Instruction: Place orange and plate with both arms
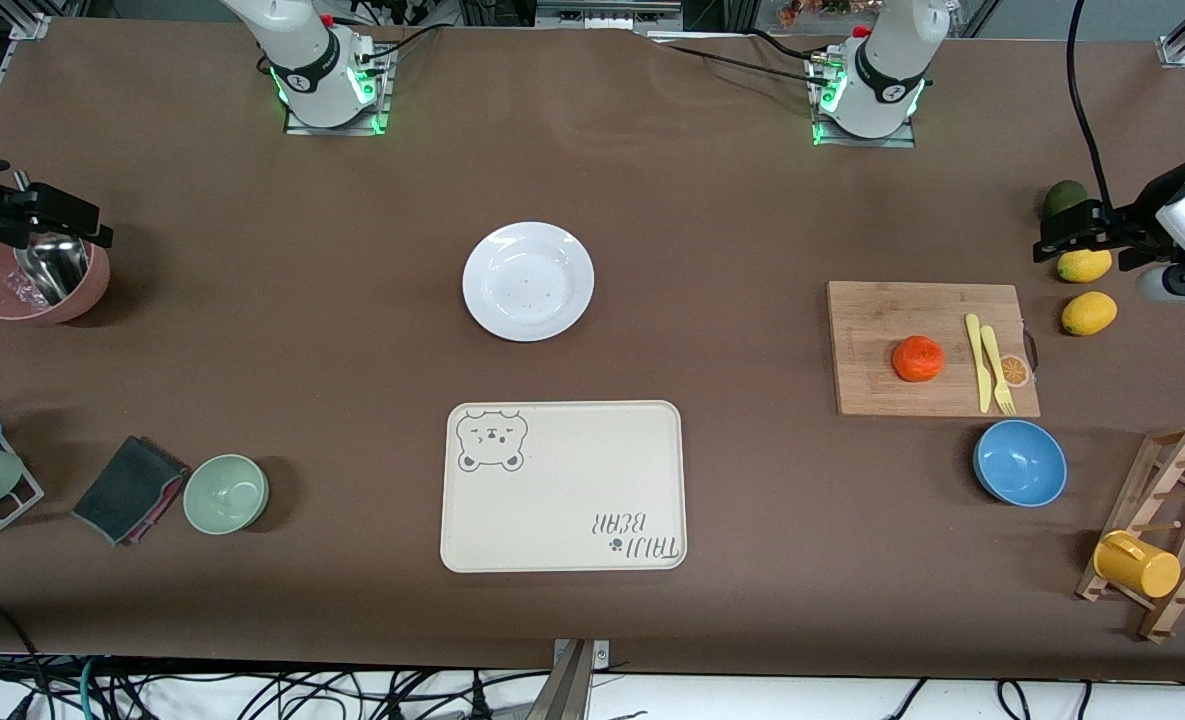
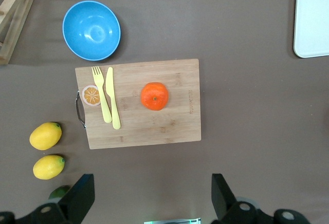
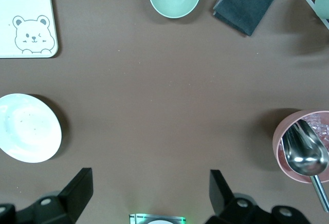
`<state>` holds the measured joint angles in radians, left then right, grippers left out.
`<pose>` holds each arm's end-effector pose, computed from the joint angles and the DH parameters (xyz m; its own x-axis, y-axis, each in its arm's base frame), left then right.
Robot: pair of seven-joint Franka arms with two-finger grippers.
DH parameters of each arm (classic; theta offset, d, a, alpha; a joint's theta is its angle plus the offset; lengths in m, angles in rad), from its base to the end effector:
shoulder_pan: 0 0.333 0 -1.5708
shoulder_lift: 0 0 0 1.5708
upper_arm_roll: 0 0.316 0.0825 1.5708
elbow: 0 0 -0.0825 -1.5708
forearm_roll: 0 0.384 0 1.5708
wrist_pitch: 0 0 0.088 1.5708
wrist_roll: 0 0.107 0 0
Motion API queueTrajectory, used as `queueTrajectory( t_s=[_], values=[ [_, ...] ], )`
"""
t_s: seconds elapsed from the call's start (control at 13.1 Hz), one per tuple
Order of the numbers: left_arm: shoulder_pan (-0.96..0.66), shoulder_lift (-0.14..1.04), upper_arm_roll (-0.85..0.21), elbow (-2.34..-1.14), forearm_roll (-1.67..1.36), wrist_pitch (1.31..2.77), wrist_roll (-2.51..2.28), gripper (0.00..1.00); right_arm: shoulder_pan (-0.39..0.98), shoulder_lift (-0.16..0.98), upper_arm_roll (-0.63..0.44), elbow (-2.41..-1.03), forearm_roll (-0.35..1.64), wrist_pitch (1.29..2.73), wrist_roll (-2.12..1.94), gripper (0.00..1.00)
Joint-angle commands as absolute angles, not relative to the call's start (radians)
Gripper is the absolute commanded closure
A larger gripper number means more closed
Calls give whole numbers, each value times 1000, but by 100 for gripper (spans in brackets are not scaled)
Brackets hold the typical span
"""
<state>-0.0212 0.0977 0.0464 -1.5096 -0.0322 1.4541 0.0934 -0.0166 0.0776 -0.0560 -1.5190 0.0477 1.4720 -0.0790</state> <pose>0.5702 0.0093 0.5888 0.9862 -0.0717 -0.1492 -0.0661 -0.9969 0.0417 0.5657 -0.0344 0.5973 0.9927 0.0112 -0.1203 0.0048 -0.9986 -0.0530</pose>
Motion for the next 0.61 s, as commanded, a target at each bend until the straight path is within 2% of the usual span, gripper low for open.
queueTrajectory(
  t_s=[0.0, 0.54],
  values=[
    [-28, 112, 48, -1473, -8, 1431, 107, 0, -18, 78, -55, -1509, 48, 1466, -78, 0],
    [-28, 113, 46, -1473, -8, 1431, 107, 0, -18, 78, -55, -1509, 49, 1463, -80, 0]
  ],
)
